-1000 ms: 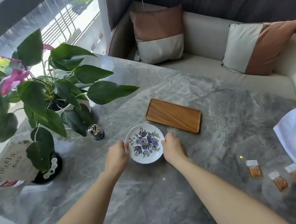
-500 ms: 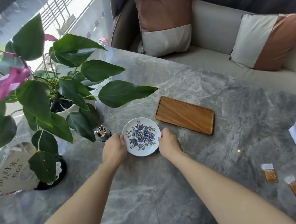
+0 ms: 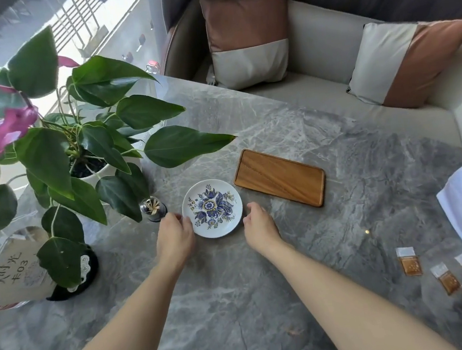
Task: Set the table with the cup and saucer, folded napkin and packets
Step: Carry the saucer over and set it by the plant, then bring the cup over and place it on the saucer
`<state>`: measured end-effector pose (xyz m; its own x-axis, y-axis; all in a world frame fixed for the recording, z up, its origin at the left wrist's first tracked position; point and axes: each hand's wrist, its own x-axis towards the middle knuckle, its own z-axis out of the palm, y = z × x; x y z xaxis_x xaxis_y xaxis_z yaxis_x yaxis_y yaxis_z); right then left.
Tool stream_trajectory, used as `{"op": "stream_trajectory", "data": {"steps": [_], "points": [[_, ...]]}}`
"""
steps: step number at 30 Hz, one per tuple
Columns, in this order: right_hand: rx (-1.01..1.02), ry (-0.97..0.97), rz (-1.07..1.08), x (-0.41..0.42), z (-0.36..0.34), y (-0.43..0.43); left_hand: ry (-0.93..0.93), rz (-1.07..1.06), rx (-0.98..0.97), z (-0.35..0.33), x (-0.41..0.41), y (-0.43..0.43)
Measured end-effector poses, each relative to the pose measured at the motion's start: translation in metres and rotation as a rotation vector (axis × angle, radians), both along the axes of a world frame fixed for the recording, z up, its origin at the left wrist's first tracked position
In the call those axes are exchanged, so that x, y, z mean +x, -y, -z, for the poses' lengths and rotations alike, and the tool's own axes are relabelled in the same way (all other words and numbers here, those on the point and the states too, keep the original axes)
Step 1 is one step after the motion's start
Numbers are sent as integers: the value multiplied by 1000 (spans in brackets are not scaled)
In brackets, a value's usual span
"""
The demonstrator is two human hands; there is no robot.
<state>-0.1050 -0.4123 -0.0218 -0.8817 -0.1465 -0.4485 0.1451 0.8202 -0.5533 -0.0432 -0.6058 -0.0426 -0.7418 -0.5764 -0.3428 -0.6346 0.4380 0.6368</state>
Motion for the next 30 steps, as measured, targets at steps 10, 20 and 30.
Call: {"op": "stream_trajectory", "data": {"steps": [10, 20, 30], "points": [[150, -129, -33, 54, -8, -98, -23, 163, -203, -7, 78, -79], [329, -162, -31, 123, -17, -257, 43, 629, -384, -35, 105, -233], [438, -175, 221, 187, -32, -437, 67, 887, -420, -37, 119, -397]]}}
